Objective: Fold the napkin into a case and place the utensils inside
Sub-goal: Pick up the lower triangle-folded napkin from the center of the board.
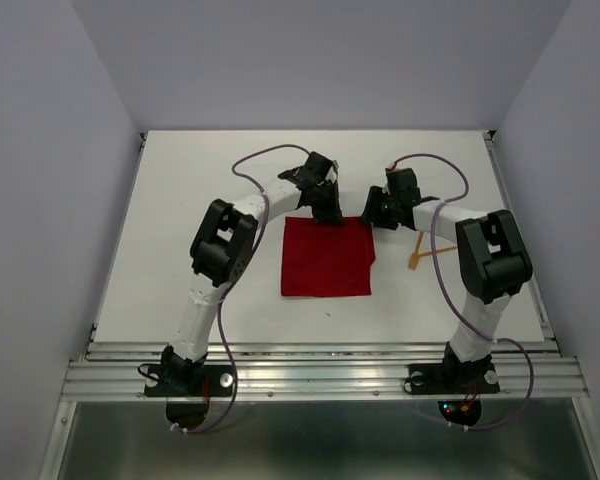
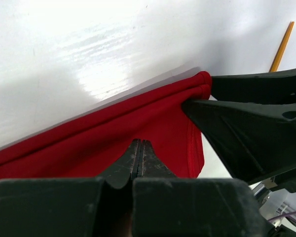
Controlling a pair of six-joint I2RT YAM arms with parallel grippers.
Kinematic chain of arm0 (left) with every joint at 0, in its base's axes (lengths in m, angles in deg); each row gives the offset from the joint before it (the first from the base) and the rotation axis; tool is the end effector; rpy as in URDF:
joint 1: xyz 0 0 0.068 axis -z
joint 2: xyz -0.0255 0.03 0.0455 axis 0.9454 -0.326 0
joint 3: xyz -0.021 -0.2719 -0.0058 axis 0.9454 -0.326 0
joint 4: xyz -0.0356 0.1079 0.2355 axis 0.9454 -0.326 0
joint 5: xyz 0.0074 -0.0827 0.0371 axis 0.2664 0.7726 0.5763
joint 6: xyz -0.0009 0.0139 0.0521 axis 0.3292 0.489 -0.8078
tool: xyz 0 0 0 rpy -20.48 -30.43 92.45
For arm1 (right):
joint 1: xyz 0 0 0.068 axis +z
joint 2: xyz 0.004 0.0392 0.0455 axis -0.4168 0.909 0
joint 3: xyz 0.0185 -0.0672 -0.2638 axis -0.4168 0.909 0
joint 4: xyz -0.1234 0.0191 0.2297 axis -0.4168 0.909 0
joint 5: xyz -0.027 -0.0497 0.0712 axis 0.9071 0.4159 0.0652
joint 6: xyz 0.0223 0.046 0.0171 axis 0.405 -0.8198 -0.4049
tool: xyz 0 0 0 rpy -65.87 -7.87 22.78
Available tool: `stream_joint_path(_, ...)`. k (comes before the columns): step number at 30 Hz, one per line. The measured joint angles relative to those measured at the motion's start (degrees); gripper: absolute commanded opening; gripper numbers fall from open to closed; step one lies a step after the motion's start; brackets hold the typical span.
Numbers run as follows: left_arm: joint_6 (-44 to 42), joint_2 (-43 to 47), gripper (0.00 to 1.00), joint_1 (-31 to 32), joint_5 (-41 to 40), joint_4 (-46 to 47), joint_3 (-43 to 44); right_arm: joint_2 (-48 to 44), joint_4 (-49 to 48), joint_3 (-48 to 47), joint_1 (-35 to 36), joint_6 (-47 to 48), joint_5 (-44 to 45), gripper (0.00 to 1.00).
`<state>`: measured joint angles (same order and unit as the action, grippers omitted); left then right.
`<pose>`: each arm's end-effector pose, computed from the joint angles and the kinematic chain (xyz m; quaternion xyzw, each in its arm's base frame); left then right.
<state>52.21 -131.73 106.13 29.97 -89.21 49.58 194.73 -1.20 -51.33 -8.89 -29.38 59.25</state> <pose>0.4105 -0.3049 0.1796 0.0813 0.9108 -0.3482 0.2063 0.3752 0.1102 0.1617 0.0532 0.9321 0.1749 0.3127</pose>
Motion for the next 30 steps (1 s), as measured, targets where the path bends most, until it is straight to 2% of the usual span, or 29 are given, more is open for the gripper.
stream_joint_path(9, 0.5, -3.0, 0.00, 0.0, 0.2, 0.6, 2.6, 1.3, -1.9, -0.8, 0.0, 0.1, -2.1, 0.53)
stream_joint_path(14, 0.6, -4.2, 0.00, 0.0, 0.0, 0.5, 3.4, 1.7, -3.1, -0.8, 0.0, 0.1, -2.7, 0.61)
stream_joint_path(18, 0.8, -5.0, 0.00, 0.0, -0.1, 0.9, 4.2, 1.8, -3.7, -0.9, 0.0, 0.6, -2.7, 0.63)
stream_joint_path(22, 0.8, -5.1, 0.00, 0.0, -0.1, 1.0, 4.2, 2.1, -3.8, -1.3, 0.0, 1.0, -2.7, 0.60)
stream_joint_path(25, 0.8, -5.1, 0.00, 0.0, -0.2, 1.0, 4.2, 2.9, -4.2, -1.9, 0.0, 1.4, -3.3, 0.51)
stream_joint_path(30, 0.7, -4.8, 0.00, -0.1, -1.2, 0.9, 4.2, 3.5, -5.1, -2.0, 0.0, 1.5, -3.5, 0.50)
